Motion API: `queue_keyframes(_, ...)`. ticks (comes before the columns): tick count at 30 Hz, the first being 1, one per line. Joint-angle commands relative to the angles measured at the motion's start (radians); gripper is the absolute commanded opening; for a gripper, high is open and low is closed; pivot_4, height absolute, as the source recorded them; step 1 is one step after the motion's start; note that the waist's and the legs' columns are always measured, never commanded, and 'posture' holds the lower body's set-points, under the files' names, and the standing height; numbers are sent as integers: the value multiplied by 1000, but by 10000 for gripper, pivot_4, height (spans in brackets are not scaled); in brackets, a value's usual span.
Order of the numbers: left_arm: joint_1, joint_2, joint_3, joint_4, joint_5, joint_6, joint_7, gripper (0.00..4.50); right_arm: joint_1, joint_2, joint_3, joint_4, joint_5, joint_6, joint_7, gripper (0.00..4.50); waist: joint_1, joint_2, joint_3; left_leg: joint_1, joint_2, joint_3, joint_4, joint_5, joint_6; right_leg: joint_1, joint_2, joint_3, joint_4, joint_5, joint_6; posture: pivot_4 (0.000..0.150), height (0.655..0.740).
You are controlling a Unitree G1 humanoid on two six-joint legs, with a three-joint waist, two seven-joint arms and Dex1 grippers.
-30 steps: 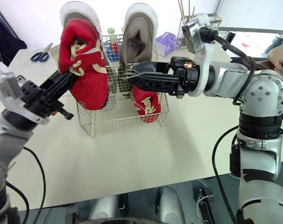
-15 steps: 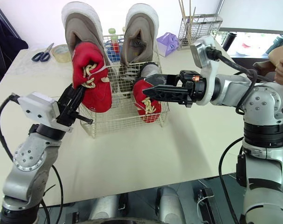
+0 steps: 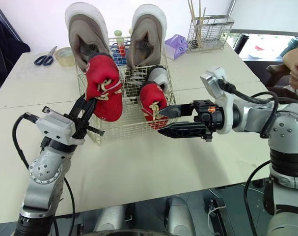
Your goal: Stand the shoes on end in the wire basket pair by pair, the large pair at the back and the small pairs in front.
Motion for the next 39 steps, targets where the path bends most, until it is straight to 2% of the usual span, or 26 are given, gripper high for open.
queue_keyframes(1,15,-8,-10,49,51,-78,-2,546,-4,2,-22,-16,5,-23,-4,45000,0,0,0,0,0,0,0,0,0,0,0,0,0,0,0,1500,7400)
queue_keyframes(14,80,-19,-19,217,96,-232,-10,546,40,-18,-13,-34,0,-24,0,45000,-1,1,-1,0,0,0,0,0,0,0,0,0,0,0,0,1500,7400)
queue_keyframes(19,66,-16,-6,196,15,-120,-45,546,60,-37,1,-69,-25,-36,15,45000,2,3,-2,0,0,0,0,0,0,0,-1,0,0,0,0,1500,7400)
queue_keyframes(20,68,-18,-1,184,2,-97,-46,8072,65,-38,2,-71,-31,-40,17,45000,2,4,-2,0,0,0,0,0,0,0,-1,0,0,0,0,1500,7400)
queue_keyframes(22,78,-15,4,171,-15,-82,-57,16815,75,-38,5,-75,-41,-46,21,45000,3,5,-3,1,0,-1,0,0,0,1,-1,0,0,0,0,1500,7400)
queue_keyframes(26,107,-12,26,126,-39,-27,-59,37065,87,-37,10,-82,-58,-57,29,45000,1,5,-3,1,0,-1,0,0,0,1,-1,0,0,0,0,1500,7400)
queue_keyframes(39,293,41,123,-129,-177,231,-107,37065,86,8,80,-51,-142,-114,71,45000,1,6,-3,0,0,-2,0,0,0,0,0,0,0,-2,-3,1500,7400)
